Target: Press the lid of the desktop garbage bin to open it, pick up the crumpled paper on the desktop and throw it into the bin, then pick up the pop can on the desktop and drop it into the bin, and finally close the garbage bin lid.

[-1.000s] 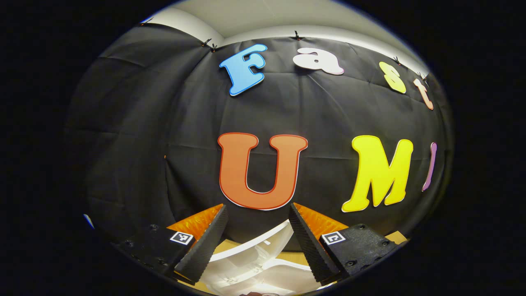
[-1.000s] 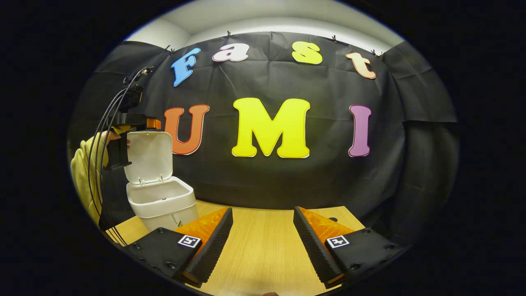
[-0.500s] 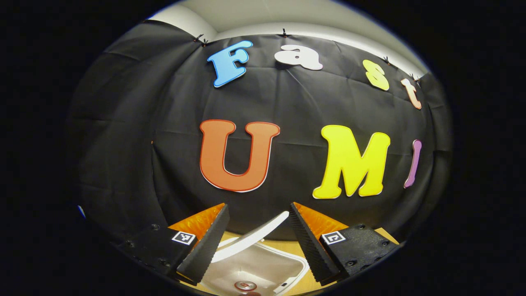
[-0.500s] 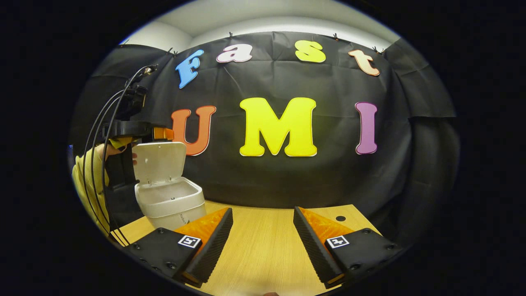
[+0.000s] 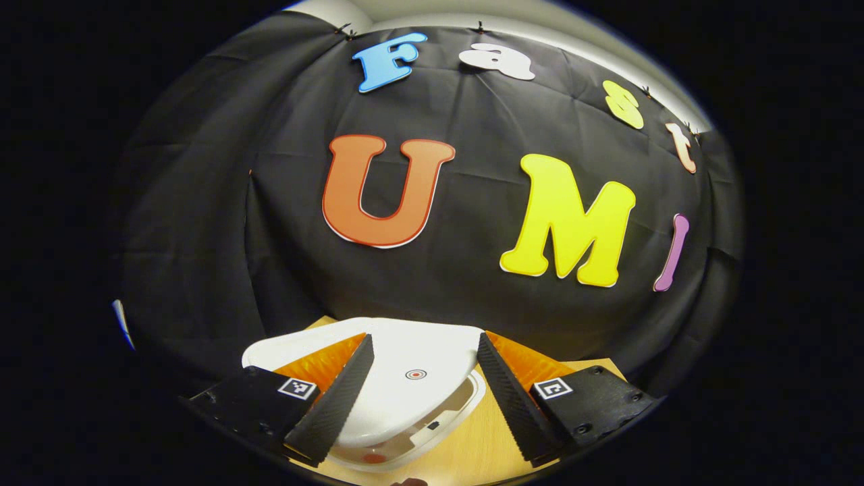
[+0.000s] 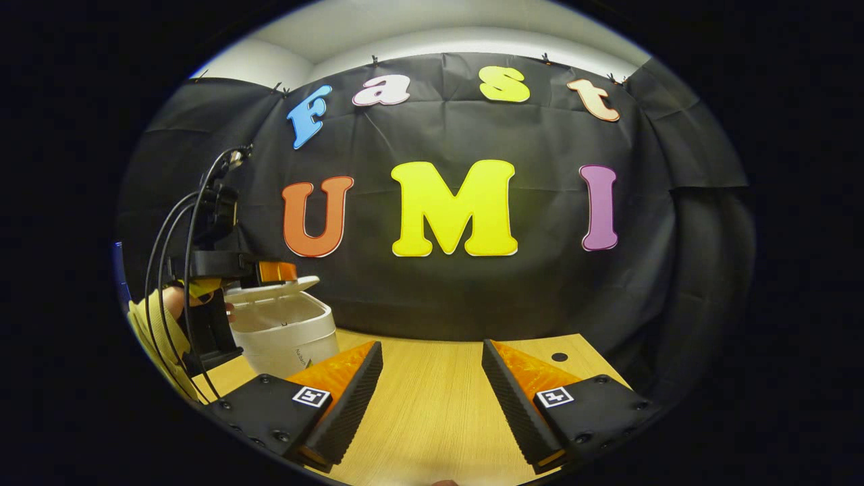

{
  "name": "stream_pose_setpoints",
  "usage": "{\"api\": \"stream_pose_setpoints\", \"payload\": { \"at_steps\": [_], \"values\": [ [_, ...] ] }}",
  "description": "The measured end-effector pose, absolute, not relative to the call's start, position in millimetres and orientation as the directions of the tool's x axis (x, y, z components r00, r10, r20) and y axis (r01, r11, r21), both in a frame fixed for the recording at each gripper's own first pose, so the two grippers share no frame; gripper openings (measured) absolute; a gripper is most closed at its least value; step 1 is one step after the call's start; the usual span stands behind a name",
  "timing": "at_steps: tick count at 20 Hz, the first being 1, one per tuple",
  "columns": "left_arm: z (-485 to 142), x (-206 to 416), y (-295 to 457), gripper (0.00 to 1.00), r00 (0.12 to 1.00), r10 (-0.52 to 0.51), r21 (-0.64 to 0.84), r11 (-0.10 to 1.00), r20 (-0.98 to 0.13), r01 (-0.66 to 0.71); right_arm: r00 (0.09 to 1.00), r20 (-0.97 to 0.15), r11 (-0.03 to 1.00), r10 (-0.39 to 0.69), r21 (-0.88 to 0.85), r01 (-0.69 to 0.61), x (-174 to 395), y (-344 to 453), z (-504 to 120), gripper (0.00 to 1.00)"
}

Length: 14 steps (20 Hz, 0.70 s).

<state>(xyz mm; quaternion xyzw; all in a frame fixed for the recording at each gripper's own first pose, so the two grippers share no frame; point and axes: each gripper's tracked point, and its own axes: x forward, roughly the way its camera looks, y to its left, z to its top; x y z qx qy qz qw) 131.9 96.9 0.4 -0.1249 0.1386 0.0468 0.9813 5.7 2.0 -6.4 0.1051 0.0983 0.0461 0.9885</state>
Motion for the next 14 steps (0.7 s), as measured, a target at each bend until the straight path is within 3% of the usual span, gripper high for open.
{"api": "stream_pose_setpoints", "payload": {
  "at_steps": [14],
  "values": [
    [-47.4, 133.4, 92.7, 0.97, 0.93, 0.102, -0.004, 0.994, -0.353, -0.11, 0.966, -0.208, 0.959, 0.152, 0.268, -0.093, 1.3, 16.7, -18.4, 0.95]
  ]
}}
